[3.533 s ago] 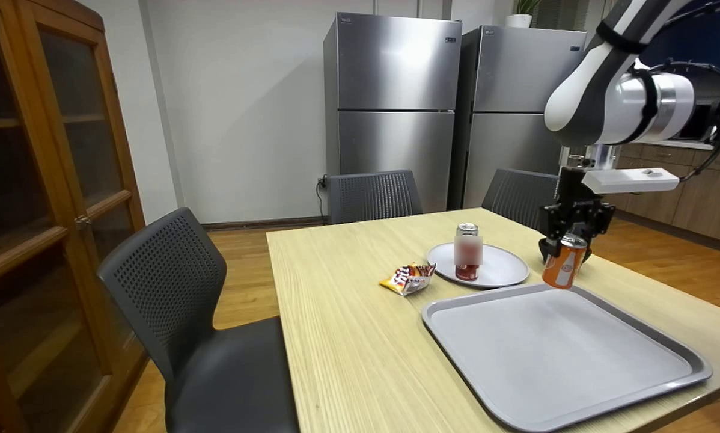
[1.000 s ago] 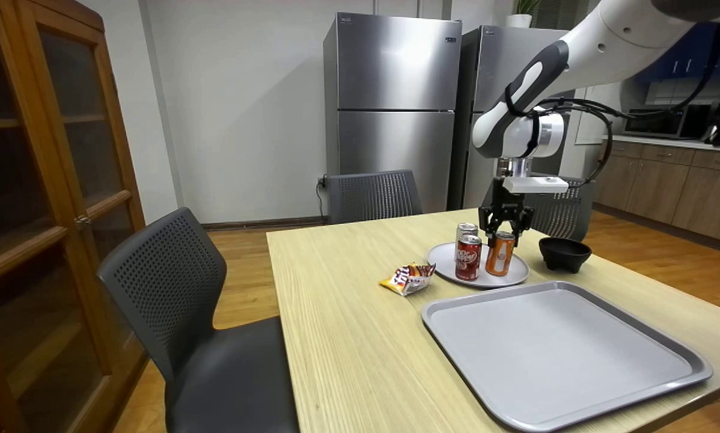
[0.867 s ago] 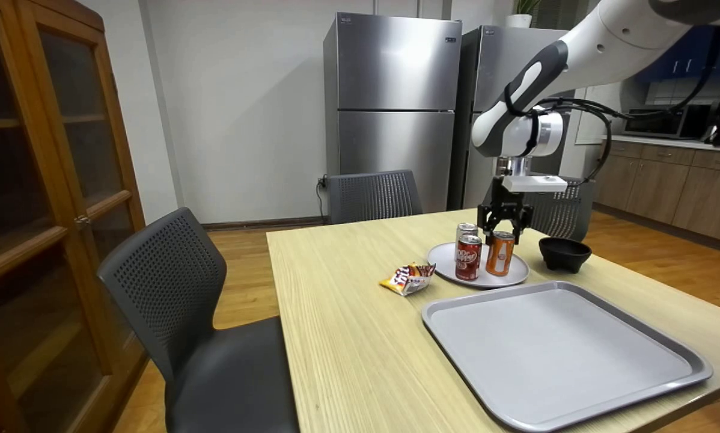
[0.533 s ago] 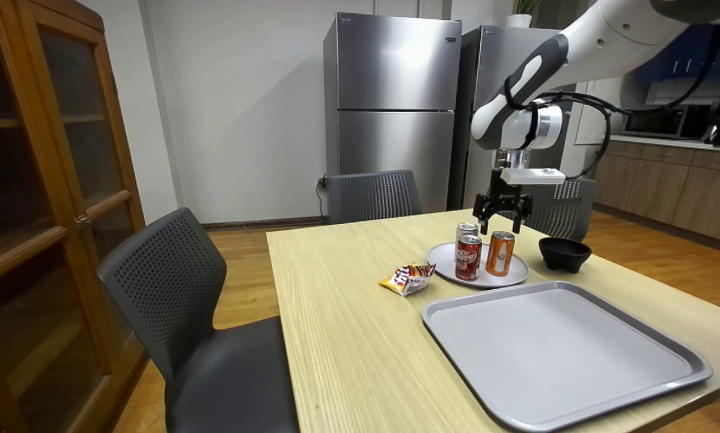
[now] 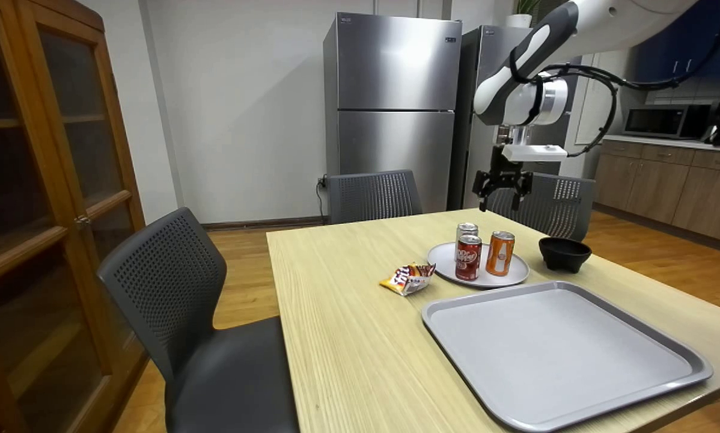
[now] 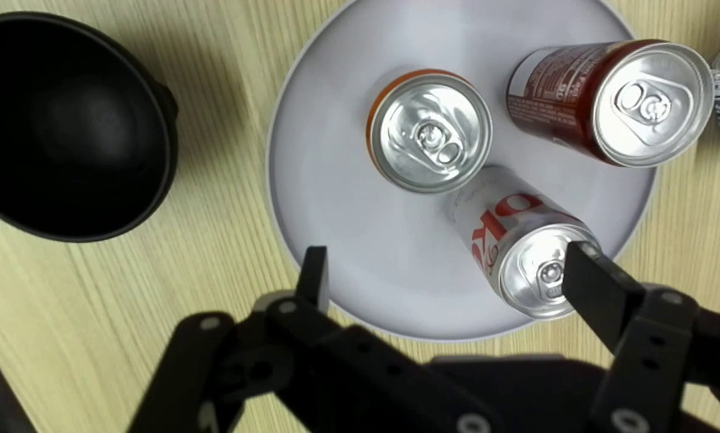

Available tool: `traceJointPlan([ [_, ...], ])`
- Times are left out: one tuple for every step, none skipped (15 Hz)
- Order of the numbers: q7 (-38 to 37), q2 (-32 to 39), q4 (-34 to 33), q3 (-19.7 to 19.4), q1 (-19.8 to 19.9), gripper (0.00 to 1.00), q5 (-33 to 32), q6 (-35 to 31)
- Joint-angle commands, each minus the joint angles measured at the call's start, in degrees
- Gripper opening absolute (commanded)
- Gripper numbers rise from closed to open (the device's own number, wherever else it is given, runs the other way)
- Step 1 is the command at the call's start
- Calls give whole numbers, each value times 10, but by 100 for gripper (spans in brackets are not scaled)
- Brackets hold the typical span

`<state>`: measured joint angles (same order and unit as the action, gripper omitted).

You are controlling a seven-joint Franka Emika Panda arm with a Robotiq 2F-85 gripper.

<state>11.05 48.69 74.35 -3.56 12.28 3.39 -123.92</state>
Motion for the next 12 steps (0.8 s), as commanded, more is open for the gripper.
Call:
traceJointPlan([
  [13, -66, 71, 7, 0, 100, -6, -17],
  [14, -80, 84, 6, -1, 100, -6, -19],
  [14, -93, 100, 6, -2, 100, -7, -23],
  [16, -107, 117, 6, -3, 100, -7, -29],
  [17, -122, 137, 5, -5, 100, -8, -36],
  [19, -135, 154, 5, -6, 100, -8, -43],
  [21, -152, 178, 6, -7, 100, -8, -54],
  [23, -164, 196, 6, -8, 100, -9, -61],
  [26, -177, 215, 6, -9, 100, -8, -69],
  [28, -190, 234, 6, -11, 100, -9, -77],
  [30, -205, 257, 6, -12, 100, -9, -87],
  [32, -217, 275, 6, -13, 100, -9, -95],
])
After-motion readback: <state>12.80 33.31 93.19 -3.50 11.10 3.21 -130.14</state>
